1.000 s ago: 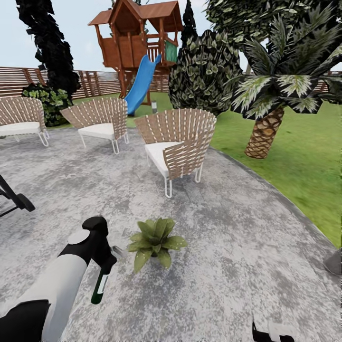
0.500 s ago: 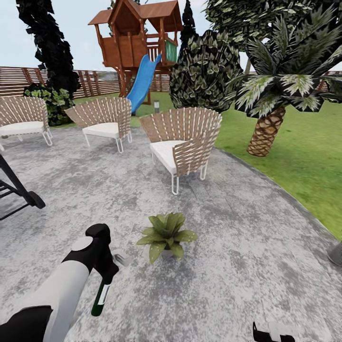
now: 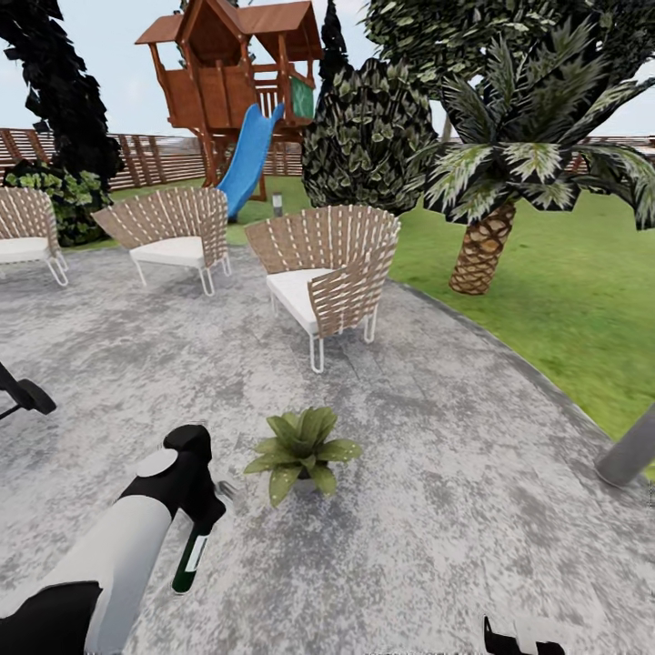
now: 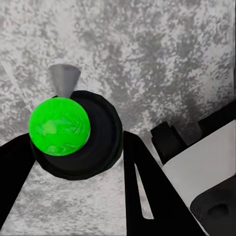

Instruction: Pick up the pesticide atomizer in the garden and spray insectifuge to fully cover both potted plants in the garden.

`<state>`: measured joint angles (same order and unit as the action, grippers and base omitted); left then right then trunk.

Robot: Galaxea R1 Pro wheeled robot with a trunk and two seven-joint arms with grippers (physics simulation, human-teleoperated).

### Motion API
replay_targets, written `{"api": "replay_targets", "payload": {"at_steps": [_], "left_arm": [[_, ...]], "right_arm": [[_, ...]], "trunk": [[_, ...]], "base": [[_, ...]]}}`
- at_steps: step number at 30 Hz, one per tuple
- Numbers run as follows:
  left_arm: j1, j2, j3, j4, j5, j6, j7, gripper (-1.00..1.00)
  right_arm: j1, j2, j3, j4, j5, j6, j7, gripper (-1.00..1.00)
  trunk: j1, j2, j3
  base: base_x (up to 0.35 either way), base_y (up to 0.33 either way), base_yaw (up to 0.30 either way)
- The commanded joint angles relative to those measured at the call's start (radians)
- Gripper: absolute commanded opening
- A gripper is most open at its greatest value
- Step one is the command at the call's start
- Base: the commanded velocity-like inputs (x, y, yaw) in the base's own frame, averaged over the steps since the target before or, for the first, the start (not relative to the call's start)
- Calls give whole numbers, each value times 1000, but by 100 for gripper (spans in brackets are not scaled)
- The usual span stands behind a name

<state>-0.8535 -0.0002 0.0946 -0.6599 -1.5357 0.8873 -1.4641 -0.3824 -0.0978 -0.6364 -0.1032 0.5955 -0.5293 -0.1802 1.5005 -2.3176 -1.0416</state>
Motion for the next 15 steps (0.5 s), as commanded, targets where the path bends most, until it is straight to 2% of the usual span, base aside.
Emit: {"api": "replay_targets", "payload": {"at_steps": [1, 6, 10, 15], "left_arm": [[-8, -5, 2, -2, -9, 11, -15, -100], [-72, -8, -3, 1, -11, 8, -19, -100], [-75, 0, -7, 6, -13, 3, -19, -100], [-68, 6, -9, 13, -13, 1, -19, -100]], "right_arm": [[-1, 1, -5, 2, 10, -3, -7, 100], [-1, 2, -3, 2, 10, -3, -7, 100], [-1, 3, -3, 2, 10, -2, -7, 100], [-1, 3, -3, 2, 10, -2, -7, 100]], "trunk": [[0, 0, -1], [0, 0, -1], [0, 0, -1], [0, 0, -1]], "base": [[0, 0, -265], [0, 0, -266], [-55, 102, -266], [-147, 237, -242]]}}
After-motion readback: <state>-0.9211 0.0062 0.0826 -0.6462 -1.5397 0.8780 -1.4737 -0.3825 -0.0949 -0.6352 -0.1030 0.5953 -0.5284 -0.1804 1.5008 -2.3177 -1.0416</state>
